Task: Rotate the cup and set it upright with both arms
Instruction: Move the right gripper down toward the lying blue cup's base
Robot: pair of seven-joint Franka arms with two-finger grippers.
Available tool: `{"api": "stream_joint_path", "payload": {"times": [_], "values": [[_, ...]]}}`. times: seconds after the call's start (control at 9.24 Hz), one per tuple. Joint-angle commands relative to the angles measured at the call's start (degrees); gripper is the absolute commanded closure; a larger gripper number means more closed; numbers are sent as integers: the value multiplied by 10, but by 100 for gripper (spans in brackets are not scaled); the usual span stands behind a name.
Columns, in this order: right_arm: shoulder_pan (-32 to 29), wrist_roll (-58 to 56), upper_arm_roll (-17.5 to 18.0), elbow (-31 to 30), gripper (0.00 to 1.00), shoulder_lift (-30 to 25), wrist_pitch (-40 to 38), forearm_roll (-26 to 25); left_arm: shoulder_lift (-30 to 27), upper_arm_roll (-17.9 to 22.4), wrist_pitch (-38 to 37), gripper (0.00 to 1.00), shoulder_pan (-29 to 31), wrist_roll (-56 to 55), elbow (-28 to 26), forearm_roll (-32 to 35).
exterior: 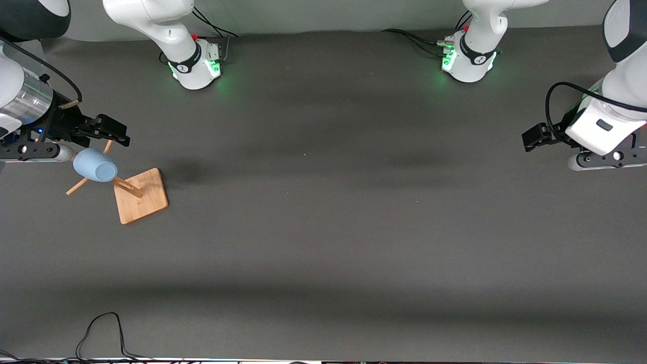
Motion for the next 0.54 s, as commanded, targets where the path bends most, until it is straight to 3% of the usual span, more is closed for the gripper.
{"api": "stream_joint_path", "payload": {"times": [0.0,0.22,0.43], "values": [[-10,14,-4,35,0,21,-19,-18,2,3,-17,0,-4,9,8,-1],[-31,60,-5,52,0,35,-19,-26,2,3,-34,0,-2,8,9,-3],[-46,198,-9,58,0,56,-20,-26,7,2,-27,0,-3,9,10,-8]]}}
